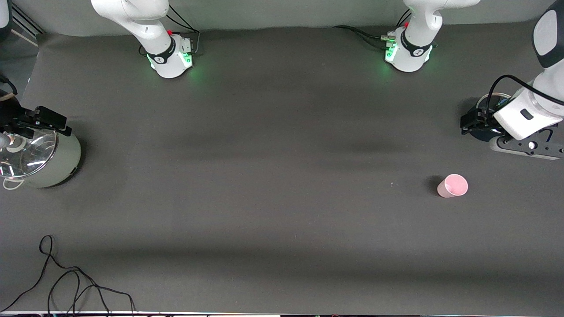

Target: Transfer pink cup from left to right arm

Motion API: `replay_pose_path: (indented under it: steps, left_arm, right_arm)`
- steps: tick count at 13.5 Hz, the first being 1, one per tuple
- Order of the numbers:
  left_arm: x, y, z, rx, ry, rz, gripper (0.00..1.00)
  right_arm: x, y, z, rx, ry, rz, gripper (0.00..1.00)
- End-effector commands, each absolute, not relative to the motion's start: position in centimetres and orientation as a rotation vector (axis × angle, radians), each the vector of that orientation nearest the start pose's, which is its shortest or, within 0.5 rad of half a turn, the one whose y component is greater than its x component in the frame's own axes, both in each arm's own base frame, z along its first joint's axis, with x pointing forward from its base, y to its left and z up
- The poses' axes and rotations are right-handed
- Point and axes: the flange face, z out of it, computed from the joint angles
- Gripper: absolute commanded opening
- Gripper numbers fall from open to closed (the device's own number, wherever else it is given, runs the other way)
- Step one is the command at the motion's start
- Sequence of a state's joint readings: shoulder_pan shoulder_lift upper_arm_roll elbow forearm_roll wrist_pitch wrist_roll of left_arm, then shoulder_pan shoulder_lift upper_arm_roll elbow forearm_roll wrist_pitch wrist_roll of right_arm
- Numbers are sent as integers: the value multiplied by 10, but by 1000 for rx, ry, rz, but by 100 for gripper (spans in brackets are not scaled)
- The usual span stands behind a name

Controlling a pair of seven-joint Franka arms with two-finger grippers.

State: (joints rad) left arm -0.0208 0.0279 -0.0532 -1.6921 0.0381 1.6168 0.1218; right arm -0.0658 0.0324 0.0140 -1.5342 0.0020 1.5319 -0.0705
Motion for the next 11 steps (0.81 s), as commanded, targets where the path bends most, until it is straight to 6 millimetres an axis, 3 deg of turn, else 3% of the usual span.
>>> replay_pose_path:
  steps: [1,11]
  left_arm:
    - [555,-36,558,-3095,330,178,98]
    - [554,-29,556,-3093,366,212,99]
  right_arm:
    - [559,-29,624,-3119,-61,53,100]
    - [557,-27,626,-3123,-58,48,100]
